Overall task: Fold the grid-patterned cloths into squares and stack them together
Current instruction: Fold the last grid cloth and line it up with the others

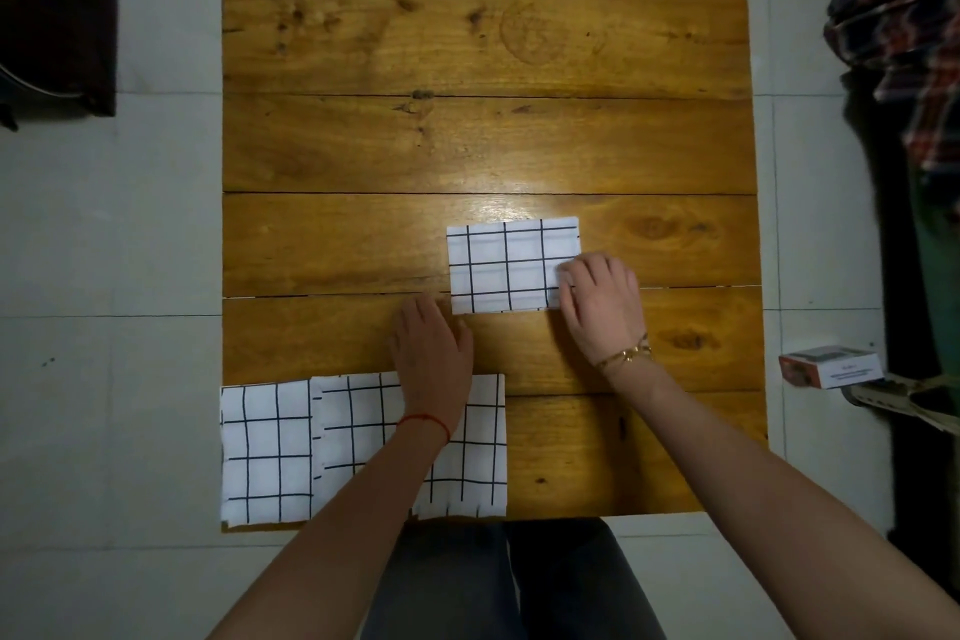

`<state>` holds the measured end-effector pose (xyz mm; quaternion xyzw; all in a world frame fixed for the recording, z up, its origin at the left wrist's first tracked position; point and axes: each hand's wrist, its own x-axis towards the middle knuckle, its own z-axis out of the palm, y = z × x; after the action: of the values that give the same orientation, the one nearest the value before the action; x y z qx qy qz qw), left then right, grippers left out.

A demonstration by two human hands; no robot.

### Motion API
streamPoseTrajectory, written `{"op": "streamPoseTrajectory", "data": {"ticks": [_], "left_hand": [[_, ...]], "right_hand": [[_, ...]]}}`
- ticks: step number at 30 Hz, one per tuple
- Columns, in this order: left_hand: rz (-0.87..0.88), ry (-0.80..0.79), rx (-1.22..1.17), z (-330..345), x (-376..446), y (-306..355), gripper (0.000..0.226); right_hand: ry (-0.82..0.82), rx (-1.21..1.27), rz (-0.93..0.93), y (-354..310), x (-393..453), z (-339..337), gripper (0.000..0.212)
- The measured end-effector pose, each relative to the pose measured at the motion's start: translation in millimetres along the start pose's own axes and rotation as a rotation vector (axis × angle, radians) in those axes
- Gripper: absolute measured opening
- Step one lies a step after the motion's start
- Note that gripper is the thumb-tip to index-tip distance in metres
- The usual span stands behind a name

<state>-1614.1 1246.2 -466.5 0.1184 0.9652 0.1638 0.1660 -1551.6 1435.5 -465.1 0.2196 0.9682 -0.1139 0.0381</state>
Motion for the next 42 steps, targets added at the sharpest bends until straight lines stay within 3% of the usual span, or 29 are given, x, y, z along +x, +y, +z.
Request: {"op": "streamPoseTrajectory", "data": {"ticks": [5, 15, 22, 24, 30, 33, 37, 39, 42], "left_hand": [[-0.306, -0.091, -0.161, 6, 22, 11, 0.035], [-0.276, -0.106, -0.155, 9, 33, 16, 0.017], [-0.273, -0.076, -0.302, 5, 38, 11, 0.01], [-0.314, -0.052, -0.478, 0, 41, 12, 0.01], [-0.508, -0.091, -0.897, -19, 54, 23, 0.029], [-0.576, -0.22, -1.058, -16, 60, 28, 0.013], [-0.451, -0.372, -0.969, -7, 42, 39, 0.02], [-0.399, -0.352, -0.928, -2, 29, 40, 0.011], [-0.337, -0.277, -0.801, 4, 6, 37, 0.006]], "right_hand": [[-0.066, 0.042, 0.008, -18, 65, -9, 0.018], [-0.278, -0.074, -0.065, -26, 108, 8, 0.027], [-0.365, 0.077, 0.017, -19, 101, 12, 0.018], [-0.383, 0.241, 0.08, -16, 98, 6, 0.008], [-0.336, 0.762, 0.393, -5, 77, -11, 0.011], [-0.308, 0.96, 0.56, -5, 59, -21, 0.012], [-0.208, 1.216, 0.783, -7, 29, -27, 0.014], [-0.169, 1.172, 0.827, -4, 11, -19, 0.016], [-0.172, 0.973, 0.754, 3, -20, -6, 0.017]]}}
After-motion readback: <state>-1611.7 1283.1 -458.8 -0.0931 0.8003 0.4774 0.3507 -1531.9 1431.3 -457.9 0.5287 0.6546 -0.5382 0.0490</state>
